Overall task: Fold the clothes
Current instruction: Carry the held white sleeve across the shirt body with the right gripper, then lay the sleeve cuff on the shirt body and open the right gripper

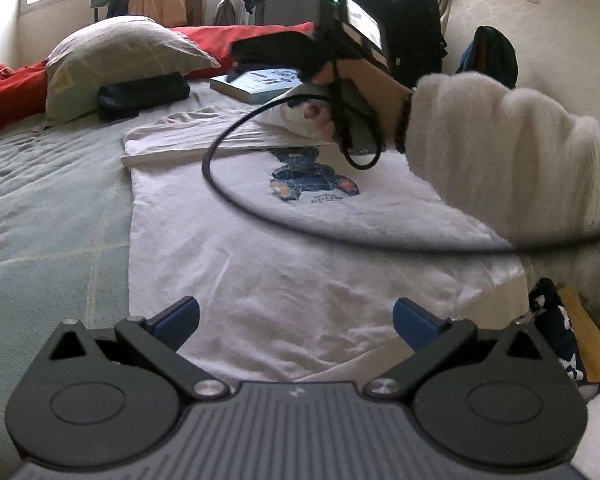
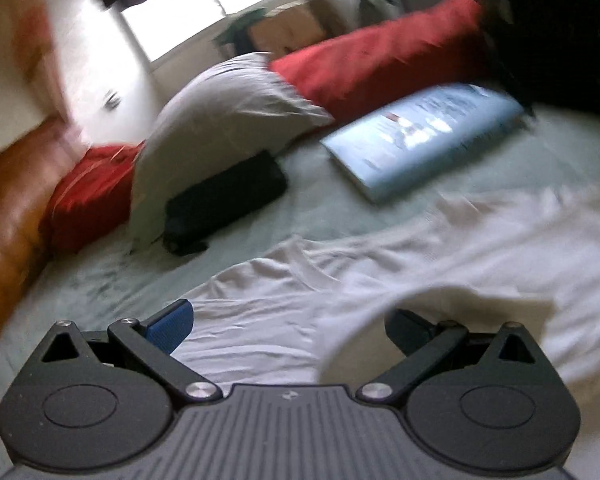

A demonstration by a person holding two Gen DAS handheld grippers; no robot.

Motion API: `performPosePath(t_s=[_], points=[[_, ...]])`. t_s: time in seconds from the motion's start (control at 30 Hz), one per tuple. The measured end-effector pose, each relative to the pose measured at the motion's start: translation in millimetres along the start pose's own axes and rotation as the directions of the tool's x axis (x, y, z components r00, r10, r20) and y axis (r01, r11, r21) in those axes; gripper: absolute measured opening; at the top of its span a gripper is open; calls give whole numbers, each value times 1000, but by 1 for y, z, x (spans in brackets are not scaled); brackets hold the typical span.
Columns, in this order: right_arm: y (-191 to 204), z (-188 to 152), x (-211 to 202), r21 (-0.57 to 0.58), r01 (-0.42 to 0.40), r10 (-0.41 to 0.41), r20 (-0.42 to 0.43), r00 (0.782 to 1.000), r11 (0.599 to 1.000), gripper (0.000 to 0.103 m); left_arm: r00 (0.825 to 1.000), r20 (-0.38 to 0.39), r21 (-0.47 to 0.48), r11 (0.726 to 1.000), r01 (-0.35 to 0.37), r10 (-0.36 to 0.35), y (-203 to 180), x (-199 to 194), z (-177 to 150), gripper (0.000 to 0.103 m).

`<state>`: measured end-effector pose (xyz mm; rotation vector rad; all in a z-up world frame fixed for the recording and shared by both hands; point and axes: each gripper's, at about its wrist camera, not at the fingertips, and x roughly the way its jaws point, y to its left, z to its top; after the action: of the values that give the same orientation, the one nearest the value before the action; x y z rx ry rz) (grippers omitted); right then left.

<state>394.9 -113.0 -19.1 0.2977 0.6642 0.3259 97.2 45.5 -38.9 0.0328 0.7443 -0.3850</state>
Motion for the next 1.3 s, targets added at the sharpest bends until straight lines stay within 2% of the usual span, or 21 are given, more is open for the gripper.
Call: performPosePath(t_s=[0.1,0.2,0.3,0.4,0.47,0.6,0.8,1.03,1.13,1.3], points=[[31,-1,8,-156,-34,31,-18,999,987,103,1000,-2,-2,1000,-2,2,0,0,-1,102],[58,-9,21,-298,-75,51,-88,995,952,103,1000,-4,-4,1000,-4,4,1,-1,-1,102],[80,-23,37,-439,-65,-10,-166,986,896,103,1000,-13,-11,1000,-13,13,2,1,0,102],[89,-35,54,-524,-66,-84,-256,963,849,103,999,-18,-11,1000,-26,26,2,0,0,102],[84,-38,53,-517,-78,-79,-276,958,853,103,999,-17,-10,1000,-30,30,2,-1,-1,102],[67,-34,39,-442,-89,-46,-286,957,893,103,999,-15,-4,999,-34,34,1,-2,-1,102],[52,-24,7,-430,-114,-19,-292,956,895,103,999,-8,0,999,-37,37,-1,-5,-1,102],[31,-15,-22,-335,-183,43,-385,922,924,103,999,-6,8,999,-45,45,-6,-8,0,102],[26,-10,-33,-310,-191,57,-393,918,931,103,999,-6,18,999,-45,45,-8,-8,1,102],[10,5,-46,-191,-223,138,-381,914,956,103,999,-5,24,999,-42,42,-9,-8,2,102]])
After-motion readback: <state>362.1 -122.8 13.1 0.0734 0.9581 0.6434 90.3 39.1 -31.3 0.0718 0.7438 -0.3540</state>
